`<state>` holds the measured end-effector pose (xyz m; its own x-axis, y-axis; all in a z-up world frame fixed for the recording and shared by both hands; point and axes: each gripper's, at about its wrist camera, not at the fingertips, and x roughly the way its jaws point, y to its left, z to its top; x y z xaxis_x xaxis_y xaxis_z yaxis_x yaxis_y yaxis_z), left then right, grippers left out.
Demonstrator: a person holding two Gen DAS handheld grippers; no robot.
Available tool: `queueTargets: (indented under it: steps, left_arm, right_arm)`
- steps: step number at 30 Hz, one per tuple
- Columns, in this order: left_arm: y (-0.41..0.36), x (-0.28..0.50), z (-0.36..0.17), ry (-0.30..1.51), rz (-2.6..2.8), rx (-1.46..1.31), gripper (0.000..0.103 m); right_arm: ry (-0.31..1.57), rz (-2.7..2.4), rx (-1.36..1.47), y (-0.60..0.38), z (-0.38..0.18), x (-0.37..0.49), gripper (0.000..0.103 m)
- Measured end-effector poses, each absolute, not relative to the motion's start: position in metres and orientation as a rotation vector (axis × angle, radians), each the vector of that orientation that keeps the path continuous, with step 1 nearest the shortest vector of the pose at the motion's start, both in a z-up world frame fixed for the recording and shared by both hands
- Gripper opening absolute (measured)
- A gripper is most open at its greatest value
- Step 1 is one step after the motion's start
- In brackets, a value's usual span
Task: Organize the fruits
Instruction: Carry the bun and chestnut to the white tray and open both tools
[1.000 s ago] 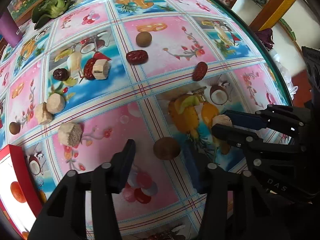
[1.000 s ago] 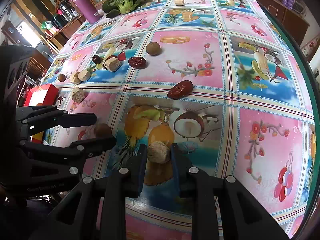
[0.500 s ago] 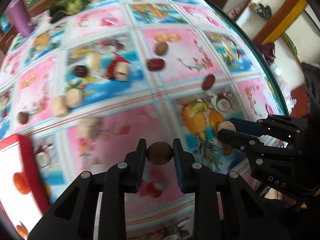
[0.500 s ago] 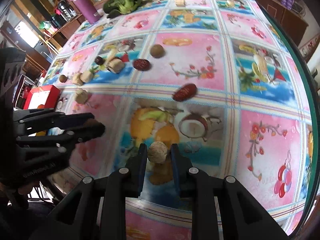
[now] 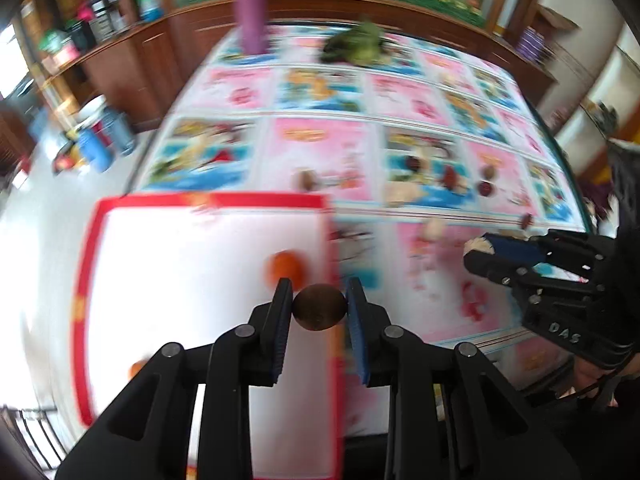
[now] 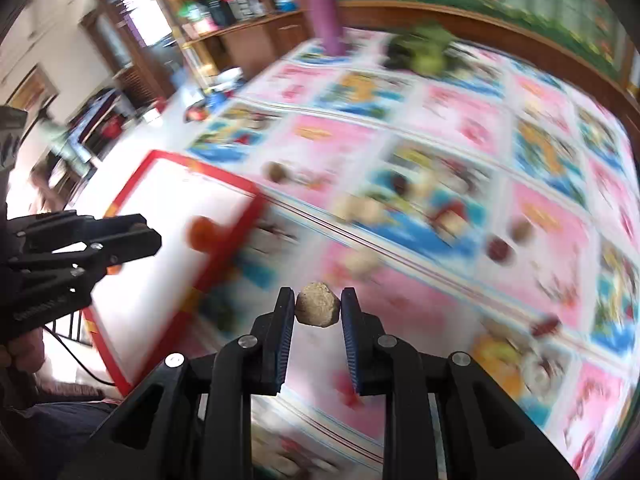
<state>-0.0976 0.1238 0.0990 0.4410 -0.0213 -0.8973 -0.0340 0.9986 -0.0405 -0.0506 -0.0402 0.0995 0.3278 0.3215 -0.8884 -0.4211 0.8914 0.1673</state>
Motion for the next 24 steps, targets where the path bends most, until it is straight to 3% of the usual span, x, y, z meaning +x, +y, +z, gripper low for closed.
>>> queueTargets:
  steps: [10, 24]
  left_arm:
    - [0.197, -0.129, 0.087, 1.118, 0.185, -0.096, 0.029]
    - [0.249, -0.128, 0.064, 1.129, 0.308, -0.150, 0.029]
  right_arm:
    - [1.118, 0.715, -0.242, 0.074, 0.095, -0.048, 0.022]
    - [1.228, 0.826, -0.374, 0.133, 0.059, -0.055, 0.022]
